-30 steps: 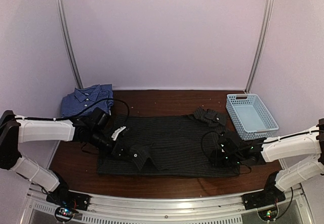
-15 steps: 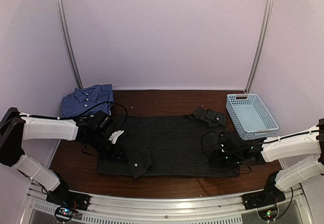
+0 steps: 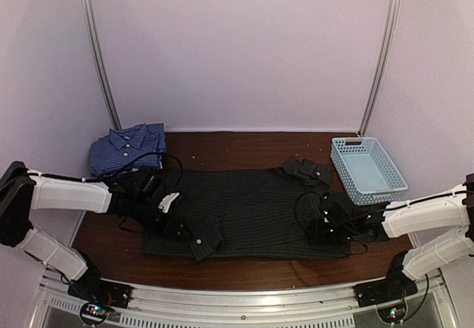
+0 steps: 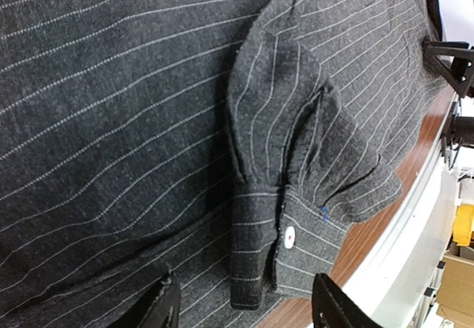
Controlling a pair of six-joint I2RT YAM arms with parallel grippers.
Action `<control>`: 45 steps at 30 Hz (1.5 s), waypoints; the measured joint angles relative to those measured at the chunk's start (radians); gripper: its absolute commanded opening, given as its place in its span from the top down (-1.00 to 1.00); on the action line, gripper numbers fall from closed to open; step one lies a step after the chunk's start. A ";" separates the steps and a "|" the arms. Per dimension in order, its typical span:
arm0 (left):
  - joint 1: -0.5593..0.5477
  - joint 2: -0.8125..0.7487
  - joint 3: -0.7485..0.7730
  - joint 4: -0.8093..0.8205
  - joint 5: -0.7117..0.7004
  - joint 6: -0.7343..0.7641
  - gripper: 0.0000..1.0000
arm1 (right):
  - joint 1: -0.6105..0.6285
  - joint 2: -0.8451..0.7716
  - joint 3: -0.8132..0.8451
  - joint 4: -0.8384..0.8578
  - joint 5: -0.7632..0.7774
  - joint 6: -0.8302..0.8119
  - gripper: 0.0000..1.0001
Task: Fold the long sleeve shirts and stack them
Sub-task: Adjust the sleeve of the 1/3-folded shirt.
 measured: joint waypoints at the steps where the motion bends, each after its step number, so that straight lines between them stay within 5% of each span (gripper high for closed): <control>1: 0.000 -0.002 -0.014 0.023 0.005 -0.009 -0.21 | 0.000 0.000 0.000 0.000 0.000 0.000 -0.08; 15: 0.000 -0.022 -0.138 0.242 0.080 -0.108 0.33 | 0.000 0.013 0.000 0.024 -0.006 0.000 -0.08; 24: 0.000 -0.004 -0.140 0.298 0.099 -0.118 1.00 | 0.000 0.017 0.000 0.034 -0.007 0.000 -0.08; 45: 0.000 0.085 0.156 -0.214 -0.178 0.073 1.00 | 0.000 0.004 -0.001 0.011 -0.006 -0.014 -0.08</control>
